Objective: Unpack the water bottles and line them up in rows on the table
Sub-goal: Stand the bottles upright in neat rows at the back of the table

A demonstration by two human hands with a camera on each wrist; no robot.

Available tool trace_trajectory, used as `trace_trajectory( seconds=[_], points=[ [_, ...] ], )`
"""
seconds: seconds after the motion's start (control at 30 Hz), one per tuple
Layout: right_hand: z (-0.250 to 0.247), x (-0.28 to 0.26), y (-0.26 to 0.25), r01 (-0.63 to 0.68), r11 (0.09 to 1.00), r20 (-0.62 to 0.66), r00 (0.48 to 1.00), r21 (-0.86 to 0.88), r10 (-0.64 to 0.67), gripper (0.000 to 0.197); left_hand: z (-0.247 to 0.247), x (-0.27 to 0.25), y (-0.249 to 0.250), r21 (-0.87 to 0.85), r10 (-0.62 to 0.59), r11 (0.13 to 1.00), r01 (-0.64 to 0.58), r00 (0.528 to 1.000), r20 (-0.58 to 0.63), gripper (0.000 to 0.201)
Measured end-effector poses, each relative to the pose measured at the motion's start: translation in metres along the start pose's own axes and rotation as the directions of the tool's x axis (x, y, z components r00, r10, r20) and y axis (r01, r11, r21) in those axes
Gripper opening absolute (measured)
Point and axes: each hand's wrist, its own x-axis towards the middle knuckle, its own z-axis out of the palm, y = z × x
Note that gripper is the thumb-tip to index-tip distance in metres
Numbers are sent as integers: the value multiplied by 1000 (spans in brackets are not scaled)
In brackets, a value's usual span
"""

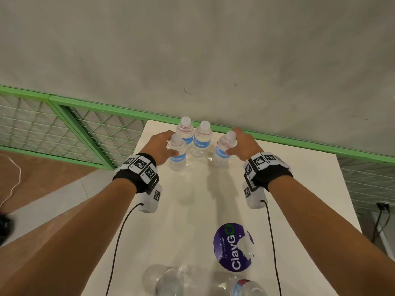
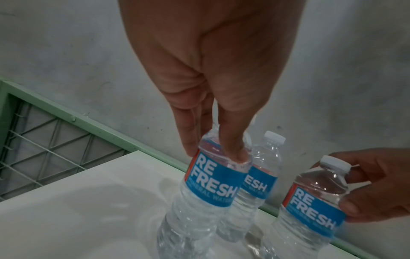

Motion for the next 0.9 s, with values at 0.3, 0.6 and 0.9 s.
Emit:
trace_trajectory(
  seconds=[0.3,0.6,0.9],
  points=[
    [-1,26,-8,45,999,-17,999,-8,-46,60,-1,12,-7,-36,-11,999,11,1000,-5,57],
    [0,31,-8,57,998,-2,998,-5,-57,63,-2,10,-7,-53,0,999,1,1000,6,56],
    [0,32,-7,57,998,14,998,6,-57,61,-3,12,-6,-77,5,997,-4,1000,8,51]
  ],
)
